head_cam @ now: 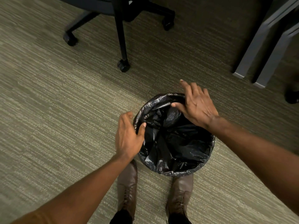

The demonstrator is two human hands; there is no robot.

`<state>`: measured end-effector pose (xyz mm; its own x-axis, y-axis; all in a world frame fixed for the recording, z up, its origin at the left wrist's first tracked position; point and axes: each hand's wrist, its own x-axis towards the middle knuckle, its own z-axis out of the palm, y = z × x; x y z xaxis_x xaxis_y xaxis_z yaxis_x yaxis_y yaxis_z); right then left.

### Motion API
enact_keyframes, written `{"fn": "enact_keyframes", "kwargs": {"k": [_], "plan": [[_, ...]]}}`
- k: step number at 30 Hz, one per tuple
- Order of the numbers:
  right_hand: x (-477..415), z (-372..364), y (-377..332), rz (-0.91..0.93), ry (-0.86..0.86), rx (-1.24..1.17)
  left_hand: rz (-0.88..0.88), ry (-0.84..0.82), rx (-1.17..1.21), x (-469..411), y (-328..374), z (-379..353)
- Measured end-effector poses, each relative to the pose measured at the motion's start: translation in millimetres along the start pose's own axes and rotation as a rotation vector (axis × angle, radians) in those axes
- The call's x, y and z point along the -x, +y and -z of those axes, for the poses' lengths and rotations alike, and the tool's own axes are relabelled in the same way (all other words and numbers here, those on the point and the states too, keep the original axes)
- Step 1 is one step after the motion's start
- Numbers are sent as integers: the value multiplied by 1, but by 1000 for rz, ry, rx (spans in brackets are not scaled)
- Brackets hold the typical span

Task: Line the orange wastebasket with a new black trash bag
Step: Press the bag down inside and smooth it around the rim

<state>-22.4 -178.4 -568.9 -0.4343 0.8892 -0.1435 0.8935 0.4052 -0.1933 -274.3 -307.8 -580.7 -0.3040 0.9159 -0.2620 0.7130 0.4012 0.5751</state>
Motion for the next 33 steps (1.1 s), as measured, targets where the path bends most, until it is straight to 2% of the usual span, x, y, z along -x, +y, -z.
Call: {"fn": "enact_keyframes", "kwargs": {"k": [4,8,12,17,23,25,27,30,33], "plan": [[42,3,17,-215,93,-125,125,45,86,27,-3,-1],[87,-11,30,-402,21,-256,173,46,109,43,-2,-6],[108,-35,33,-415,-23,-294,192,9,135,49,-1,-10],[109,-52,29,-448,5,-406,157,-57,106,51,-5,-11],[103,-44,31,-522,-81,-417,175,-66,85,54,-8,-11],[110,-32,22,-611,-31,-366,240,-26,55,58,-9,-11],[123,-24,8,-704,88,-363,352,-18,111,65,-8,-12],[151,-23,-22,-895,216,-515,538,-81,287,80,-6,-19],[179,-32,-63,-1147,244,-737,640,-99,362,92,-3,-25]]}}
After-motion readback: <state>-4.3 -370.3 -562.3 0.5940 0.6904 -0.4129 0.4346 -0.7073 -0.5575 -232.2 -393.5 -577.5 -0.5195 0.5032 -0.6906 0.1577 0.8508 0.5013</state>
